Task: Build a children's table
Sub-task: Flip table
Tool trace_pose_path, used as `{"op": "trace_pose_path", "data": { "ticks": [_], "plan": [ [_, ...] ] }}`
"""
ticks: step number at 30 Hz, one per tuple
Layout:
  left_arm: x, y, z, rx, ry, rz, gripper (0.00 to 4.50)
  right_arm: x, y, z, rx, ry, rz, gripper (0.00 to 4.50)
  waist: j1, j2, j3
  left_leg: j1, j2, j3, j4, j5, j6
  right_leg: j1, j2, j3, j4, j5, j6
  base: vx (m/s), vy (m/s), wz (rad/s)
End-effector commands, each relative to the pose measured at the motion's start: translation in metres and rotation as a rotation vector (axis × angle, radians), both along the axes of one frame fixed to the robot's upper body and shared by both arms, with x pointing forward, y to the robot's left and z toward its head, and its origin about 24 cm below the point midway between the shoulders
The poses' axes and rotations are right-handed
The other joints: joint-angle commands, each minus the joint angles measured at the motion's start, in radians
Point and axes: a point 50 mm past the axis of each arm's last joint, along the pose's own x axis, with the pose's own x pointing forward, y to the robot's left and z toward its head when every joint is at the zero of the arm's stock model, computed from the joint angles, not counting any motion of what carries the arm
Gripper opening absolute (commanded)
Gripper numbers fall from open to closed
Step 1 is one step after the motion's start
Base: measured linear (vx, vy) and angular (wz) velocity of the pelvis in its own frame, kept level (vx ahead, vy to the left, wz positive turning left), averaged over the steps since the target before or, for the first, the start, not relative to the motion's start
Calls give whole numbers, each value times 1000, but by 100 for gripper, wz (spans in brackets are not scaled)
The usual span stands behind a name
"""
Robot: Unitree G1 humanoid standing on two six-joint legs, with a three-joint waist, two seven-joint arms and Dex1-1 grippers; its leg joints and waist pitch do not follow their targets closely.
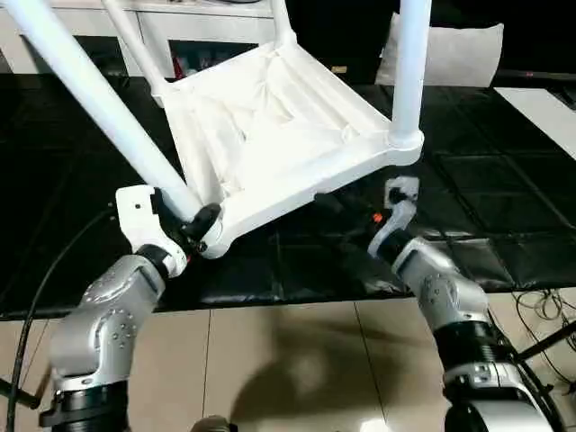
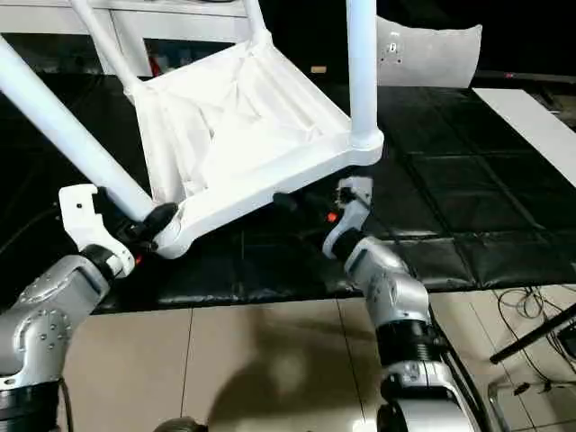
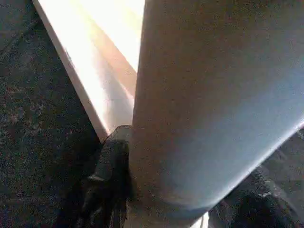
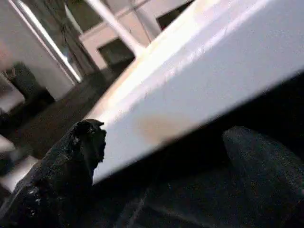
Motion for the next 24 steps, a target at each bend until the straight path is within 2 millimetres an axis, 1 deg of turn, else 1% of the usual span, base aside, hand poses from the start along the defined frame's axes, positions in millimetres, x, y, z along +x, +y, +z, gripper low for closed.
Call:
{"op": "trace_pose_path", "data": {
  "ticks": [1,4,6,9,10,12,13,14,16,18,19,20,22,24],
  "plan": [
    [-2,-21,2,-116,-9,-156,208,6,4,3,14,5,-11,450,1,7,-62,12,73,-27,-70,-41,35,45,-111,66,-73,56,-223,0,0,0],
    [-2,-22,3,-107,-11,-182,208,12,9,0,26,42,-23,450,1,8,-65,13,72,-25,-68,-30,39,46,-112,66,-70,76,-236,0,0,0],
    [-2,-23,3,-105,-14,-200,208,15,12,0,52,56,-30,450,2,9,-65,14,73,-24,-67,-29,41,44,-113,65,-69,82,-242,0,0,0],
    [-3,-24,4,-100,-17,-226,208,18,16,2,105,71,-32,450,8,10,-67,15,75,-25,-67,-17,45,43,-111,64,-64,102,-243,0,0,0],
    [-5,-25,5,-102,-21,-245,208,19,18,3,128,86,-34,450,10,9,-67,15,75,-24,-66,-10,47,44,-113,64,-63,118,-244,0,0,0],
    [-7,-27,7,-105,-32,-271,208,22,22,3,156,105,-31,450,10,9,-68,13,74,-24,-66,-9,50,45,-115,64,-61,120,-251,0,0,0],
    [-8,-27,8,-106,-37,-284,208,23,25,3,183,119,-30,450,13,10,-67,14,75,-22,-65,-8,52,42,-114,64,-62,123,-250,0,0,0],
    [-9,-28,8,-107,-41,-292,208,24,26,3,197,125,-31,450,13,6,-67,13,75,-22,-65,-4,53,43,-113,64,-61,125,-249,0,0,0],
    [-13,-32,10,-111,-55,-338,208,27,31,7,271,139,-36,450,17,9,-71,14,76,-23,-64,12,61,42,-114,63,-57,143,-251,0,0,0],
    [-15,-35,10,-111,-62,-367,208,30,34,13,339,133,-30,450,17,8,-70,11,76,-23,-64,25,65,42,-112,61,-54,163,-251,0,0,0],
    [-15,-35,10,-111,-62,-367,208,30,34,13,339,133,-30,450,16,8,-71,11,76,-23,-63,27,68,43,-113,62,-53,167,-251,0,0,0],
    [-17,-36,11,-113,-66,-383,208,30,36,16,373,129,-22,450,14,5,-71,10,76,-22,-63,31,70,43,-113,61,-54,167,-251,0,0,0],
    [-19,-39,12,-116,-74,-413,208,31,40,20,446,128,9,450,11,3,-71,8,74,-22,-63,26,74,45,-114,61,-54,161,-255,0,0,0],
    [-20,-39,12,-116,-75,-424,208,32,41,22,473,130,15,414,8,4,-71,6,74,-22,-62,25,79,45,-114,60,-54,157,-256,0,0,0]
  ]
}}
